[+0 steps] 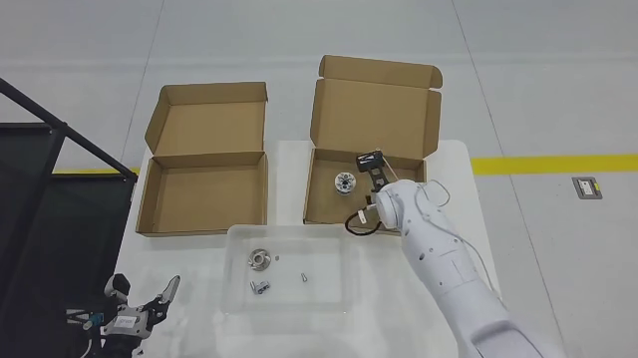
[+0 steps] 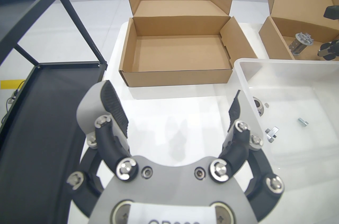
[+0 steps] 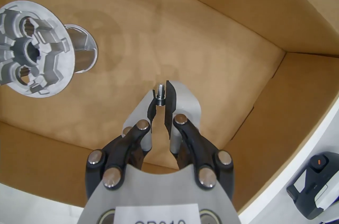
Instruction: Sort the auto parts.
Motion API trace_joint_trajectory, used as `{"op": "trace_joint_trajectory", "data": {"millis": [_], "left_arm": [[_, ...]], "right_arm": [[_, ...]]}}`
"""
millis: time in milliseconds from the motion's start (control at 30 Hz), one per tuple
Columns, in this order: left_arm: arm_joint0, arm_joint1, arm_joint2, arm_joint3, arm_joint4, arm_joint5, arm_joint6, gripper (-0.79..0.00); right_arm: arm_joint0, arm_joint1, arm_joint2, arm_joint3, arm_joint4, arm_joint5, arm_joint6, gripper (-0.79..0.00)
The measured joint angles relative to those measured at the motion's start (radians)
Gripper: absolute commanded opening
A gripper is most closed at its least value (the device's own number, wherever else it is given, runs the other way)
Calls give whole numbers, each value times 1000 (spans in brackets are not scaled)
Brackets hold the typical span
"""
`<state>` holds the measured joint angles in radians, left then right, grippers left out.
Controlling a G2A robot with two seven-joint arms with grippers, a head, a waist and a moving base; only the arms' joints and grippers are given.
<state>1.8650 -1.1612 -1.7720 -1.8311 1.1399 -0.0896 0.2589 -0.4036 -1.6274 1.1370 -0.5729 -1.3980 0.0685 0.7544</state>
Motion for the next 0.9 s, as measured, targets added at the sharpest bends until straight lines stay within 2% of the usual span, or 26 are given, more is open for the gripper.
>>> {"op": "trace_joint_trajectory", "data": {"millis": [67, 133, 333, 467, 567, 667, 900], "left_arm": [[0, 0, 0, 0, 0, 0, 0, 0], [0, 0, 0, 0, 0, 0, 0, 0], [0, 0, 0, 0, 0, 0, 0, 0], [0, 0, 0, 0, 0, 0, 0, 0], [0, 0, 0, 0, 0, 0, 0, 0], [0, 0, 0, 0, 0, 0, 0, 0], [0, 0, 0, 0, 0, 0, 0, 0]], "right_arm": [[7, -2, -2, 15, 3, 5, -8, -505], [14, -4, -4, 26, 5, 10, -13, -489], [20, -2, -2, 20, 0, 16, -15, -533], [-2, 6, 7, -53, -5, 10, -12, -539], [-49, 18, 19, -170, -20, -3, 22, -483], [-132, 38, 49, -352, -37, -46, 88, -477], [-455, 85, 122, -946, -47, -189, 279, -486]]}}
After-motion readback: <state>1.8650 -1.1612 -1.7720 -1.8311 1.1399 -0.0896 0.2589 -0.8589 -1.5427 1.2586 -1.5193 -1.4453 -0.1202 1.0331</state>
